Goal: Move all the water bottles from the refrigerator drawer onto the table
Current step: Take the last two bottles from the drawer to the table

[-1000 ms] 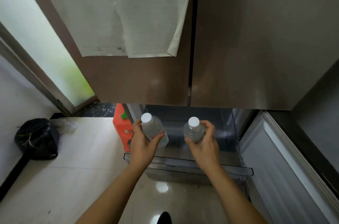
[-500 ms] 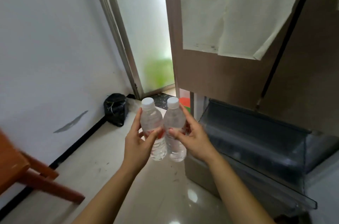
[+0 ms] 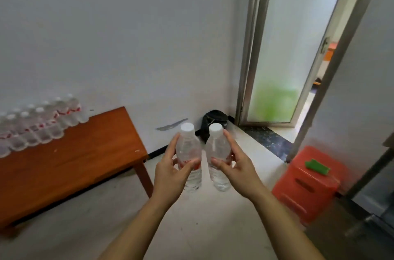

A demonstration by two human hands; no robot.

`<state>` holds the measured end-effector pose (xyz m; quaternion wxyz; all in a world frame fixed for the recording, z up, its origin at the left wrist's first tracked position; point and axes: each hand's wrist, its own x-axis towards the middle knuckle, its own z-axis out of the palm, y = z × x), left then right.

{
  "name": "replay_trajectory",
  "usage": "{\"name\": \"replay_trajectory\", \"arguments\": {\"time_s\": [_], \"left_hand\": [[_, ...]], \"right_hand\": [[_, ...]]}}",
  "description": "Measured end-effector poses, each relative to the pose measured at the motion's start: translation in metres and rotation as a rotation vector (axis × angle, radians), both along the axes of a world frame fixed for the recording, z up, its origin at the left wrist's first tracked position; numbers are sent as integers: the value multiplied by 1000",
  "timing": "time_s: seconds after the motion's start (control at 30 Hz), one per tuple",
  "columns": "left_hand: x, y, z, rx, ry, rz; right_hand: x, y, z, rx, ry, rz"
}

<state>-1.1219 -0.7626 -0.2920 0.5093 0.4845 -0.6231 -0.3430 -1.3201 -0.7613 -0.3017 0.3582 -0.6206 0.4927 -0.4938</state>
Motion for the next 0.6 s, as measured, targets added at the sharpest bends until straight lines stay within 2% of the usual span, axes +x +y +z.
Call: {"name": "replay_trajectory", "arguments": {"time_s": [0.4, 0.6], "left_hand": [[220, -66, -23, 98, 47, 423], [310, -154, -23, 68, 63, 553]], "right_hand": [[213, -148, -16, 39, -29, 289], [312, -261, -29, 13, -66, 401]]}}
